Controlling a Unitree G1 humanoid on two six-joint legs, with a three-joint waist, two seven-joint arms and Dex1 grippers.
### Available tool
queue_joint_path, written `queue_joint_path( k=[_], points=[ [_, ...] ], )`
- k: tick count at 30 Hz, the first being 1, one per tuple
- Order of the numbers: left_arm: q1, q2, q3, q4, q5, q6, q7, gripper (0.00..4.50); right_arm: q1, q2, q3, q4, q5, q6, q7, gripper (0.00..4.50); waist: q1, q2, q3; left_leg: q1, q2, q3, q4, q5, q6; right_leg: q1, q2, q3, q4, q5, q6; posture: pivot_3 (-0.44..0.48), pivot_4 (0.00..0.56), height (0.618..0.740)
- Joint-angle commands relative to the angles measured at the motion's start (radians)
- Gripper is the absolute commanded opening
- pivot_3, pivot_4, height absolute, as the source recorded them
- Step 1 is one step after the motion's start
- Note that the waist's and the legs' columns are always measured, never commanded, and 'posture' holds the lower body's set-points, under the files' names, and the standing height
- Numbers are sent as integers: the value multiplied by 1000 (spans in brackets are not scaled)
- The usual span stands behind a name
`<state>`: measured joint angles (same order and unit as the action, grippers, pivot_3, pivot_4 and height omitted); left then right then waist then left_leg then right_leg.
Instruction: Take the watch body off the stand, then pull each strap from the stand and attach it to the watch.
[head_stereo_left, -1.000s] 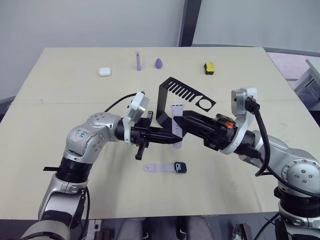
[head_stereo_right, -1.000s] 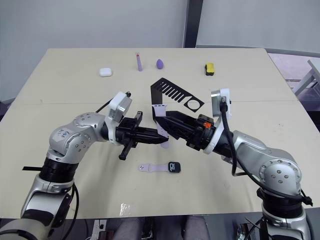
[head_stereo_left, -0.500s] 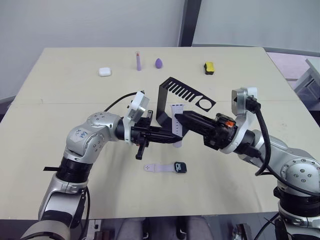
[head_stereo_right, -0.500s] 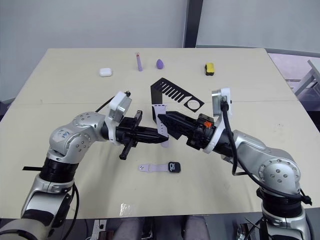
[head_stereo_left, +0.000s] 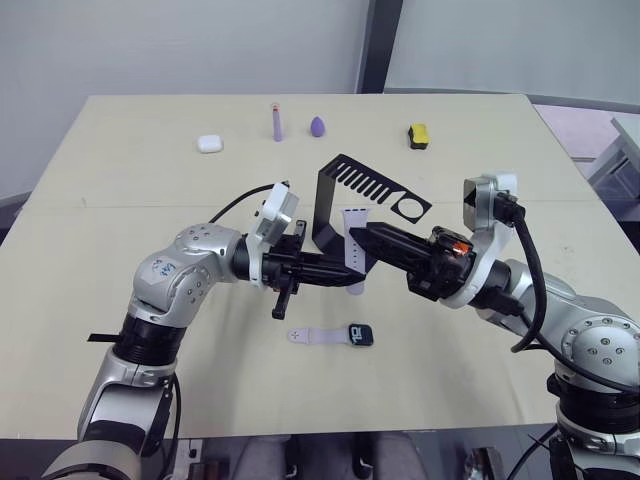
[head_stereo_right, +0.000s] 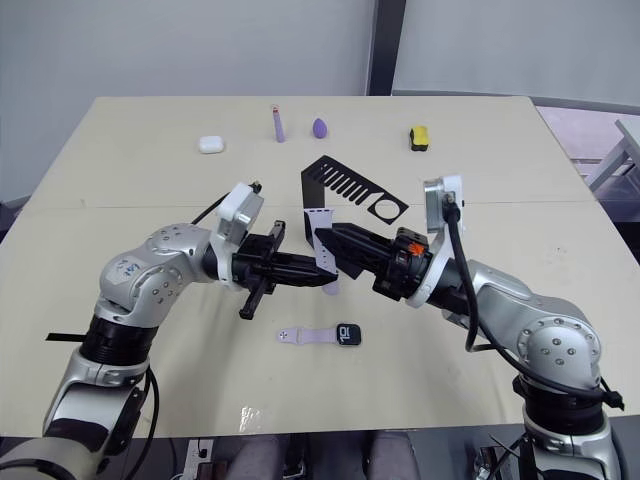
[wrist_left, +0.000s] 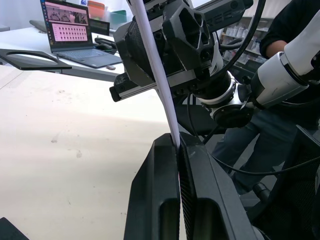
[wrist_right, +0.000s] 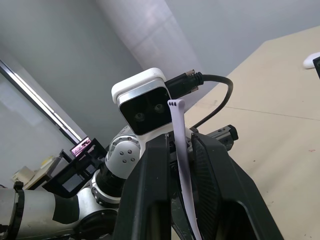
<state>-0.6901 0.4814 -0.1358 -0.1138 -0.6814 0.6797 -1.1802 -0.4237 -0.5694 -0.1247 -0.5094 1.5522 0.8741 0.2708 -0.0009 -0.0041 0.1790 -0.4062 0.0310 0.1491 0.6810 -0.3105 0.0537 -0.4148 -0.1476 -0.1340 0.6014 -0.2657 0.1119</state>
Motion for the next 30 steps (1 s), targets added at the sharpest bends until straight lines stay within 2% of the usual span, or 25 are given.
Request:
queue_joint_path(
  k=[1, 18, 21, 30],
  points=[
    [-7, -5, 7, -28, -4, -12, -4, 0, -17, -4, -6, -24, 29, -13, 13, 784, 0, 0, 0, 0, 0, 0, 0, 0, 0, 0, 0, 0, 0, 0, 0, 0, 150, 740],
    [-12, -22, 3, -18, 12, -19, -7, 0, -24, -4, -5, -20, 33, -14, 6, 784, 0, 0, 0, 0, 0, 0, 0, 0, 0, 0, 0, 0, 0, 0, 0, 0, 150, 740],
    [-13, -26, 3, -16, 15, -20, -6, 0, -25, 0, -11, -20, 36, -22, 1, 7, 0, 0, 0, 0, 0, 0, 0, 0, 0, 0, 0, 0, 0, 0, 0, 0, 150, 740],
    [-19, -36, 3, -18, 9, -3, 0, 0, -27, 2, -5, -24, 27, -23, 3, 7, 0, 0, 0, 0, 0, 0, 0, 0, 0, 0, 0, 0, 0, 0, 0, 0, 150, 740]
  ],
)
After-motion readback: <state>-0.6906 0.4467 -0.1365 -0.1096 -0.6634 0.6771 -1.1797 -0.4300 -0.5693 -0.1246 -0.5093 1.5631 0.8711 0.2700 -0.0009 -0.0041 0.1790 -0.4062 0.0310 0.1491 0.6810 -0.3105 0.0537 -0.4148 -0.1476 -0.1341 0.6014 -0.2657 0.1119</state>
